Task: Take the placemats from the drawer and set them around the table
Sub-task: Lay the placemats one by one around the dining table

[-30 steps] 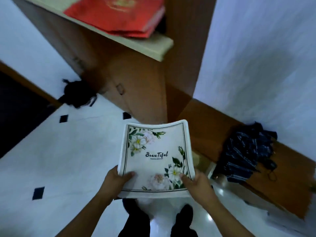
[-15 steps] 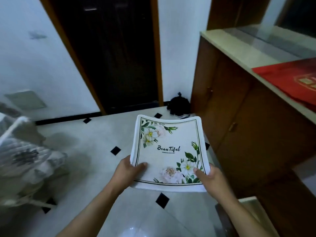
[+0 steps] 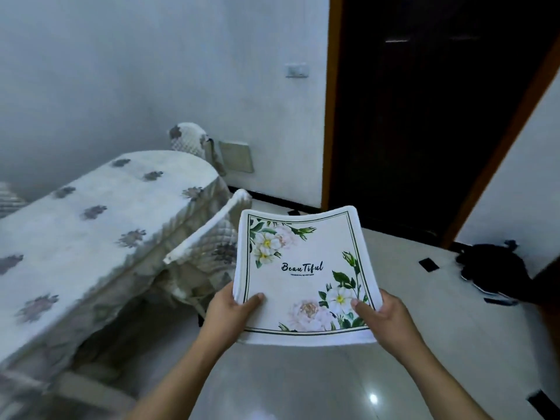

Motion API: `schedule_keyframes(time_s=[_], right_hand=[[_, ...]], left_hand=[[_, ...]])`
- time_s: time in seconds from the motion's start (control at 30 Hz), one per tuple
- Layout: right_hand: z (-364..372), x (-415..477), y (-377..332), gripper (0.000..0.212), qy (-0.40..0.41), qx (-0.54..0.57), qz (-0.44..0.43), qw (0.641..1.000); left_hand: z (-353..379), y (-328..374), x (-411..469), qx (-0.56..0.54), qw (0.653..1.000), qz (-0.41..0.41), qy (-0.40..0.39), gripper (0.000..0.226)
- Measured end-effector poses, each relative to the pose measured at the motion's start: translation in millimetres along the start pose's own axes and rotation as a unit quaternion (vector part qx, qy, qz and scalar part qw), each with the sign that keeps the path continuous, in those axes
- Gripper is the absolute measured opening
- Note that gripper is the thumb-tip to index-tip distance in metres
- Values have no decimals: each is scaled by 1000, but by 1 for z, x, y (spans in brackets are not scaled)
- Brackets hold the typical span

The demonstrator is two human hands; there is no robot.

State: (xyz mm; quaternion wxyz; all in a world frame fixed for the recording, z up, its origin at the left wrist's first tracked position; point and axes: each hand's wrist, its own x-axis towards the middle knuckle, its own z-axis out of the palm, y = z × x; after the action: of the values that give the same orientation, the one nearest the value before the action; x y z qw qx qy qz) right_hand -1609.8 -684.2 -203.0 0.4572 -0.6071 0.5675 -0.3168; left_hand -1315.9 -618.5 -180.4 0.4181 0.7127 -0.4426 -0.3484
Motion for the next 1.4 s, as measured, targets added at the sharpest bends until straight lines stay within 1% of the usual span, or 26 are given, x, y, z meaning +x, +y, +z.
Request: schedule_keyframes(time_s=[0.13, 0.2, 0.3, 0.37, 0.43, 0.53, 0.57, 0.7, 0.77, 0.8, 0.9, 1.0, 1.03, 1.07, 1.13, 1.2, 1.3, 1.4], right_hand=[[41, 94, -25, 6, -79, -23, -49, 995], [66, 146, -43, 7, -127, -30, -72, 989], [112, 211, -80, 5, -209, -33, -105, 972], [152, 241, -109, 5, -270, -42, -136, 952], [198, 260, -139, 6, -326, -50, -160, 930], [265, 270, -179, 9, -396, -55, -188, 897], [289, 269, -191, 9, -413, -59, -197, 887], [383, 262, -229, 8, -466, -58, -212, 857], [435, 256, -244, 7, -479, -66, -219, 847], [455, 251, -250, 7, -488, -65, -217, 843], [528, 243, -268, 8, -490, -70, -201, 845], [587, 235, -284, 13, -487, -85, -186, 849], [607, 235, -289, 13, -483, -94, -187, 850], [625, 234, -293, 12, -481, -102, -188, 850], [657, 233, -300, 12, -482, -105, -182, 851], [689, 237, -304, 18, -482, -119, -186, 848], [733, 250, -304, 27, -485, -145, -186, 842], [784, 269, -300, 29, -485, -168, -197, 836]], left_hand=[[-29, -15, 48, -14, 995, -30, 94, 15], [-45, -18, 70, -30, 988, -50, 142, 20], [-75, -26, 89, -56, 970, -86, 221, 28], [-99, -34, 92, -71, 950, -114, 282, 30], [-127, -45, 89, -86, 926, -136, 341, 30], [-166, -59, 80, -96, 894, -151, 412, 17], [-181, -66, 77, -102, 882, -155, 433, 16], [-245, -106, 69, -111, 851, -171, 485, 19], [-284, -132, 70, -110, 847, -169, 491, 11], [-301, -142, 71, -106, 851, -165, 487, 11], [-366, -178, 75, -94, 854, -167, 483, 10], [-424, -210, 78, -85, 862, -181, 466, 40], [-442, -221, 81, -83, 865, -187, 459, 44], [-458, -232, 85, -82, 866, -194, 453, 44], [-483, -249, 94, -74, 865, -206, 452, 36], [-506, -271, 107, -67, 861, -213, 457, 30], [-533, -297, 127, -57, 863, -224, 450, 33], [-559, -322, 149, -38, 859, -248, 446, 32]])
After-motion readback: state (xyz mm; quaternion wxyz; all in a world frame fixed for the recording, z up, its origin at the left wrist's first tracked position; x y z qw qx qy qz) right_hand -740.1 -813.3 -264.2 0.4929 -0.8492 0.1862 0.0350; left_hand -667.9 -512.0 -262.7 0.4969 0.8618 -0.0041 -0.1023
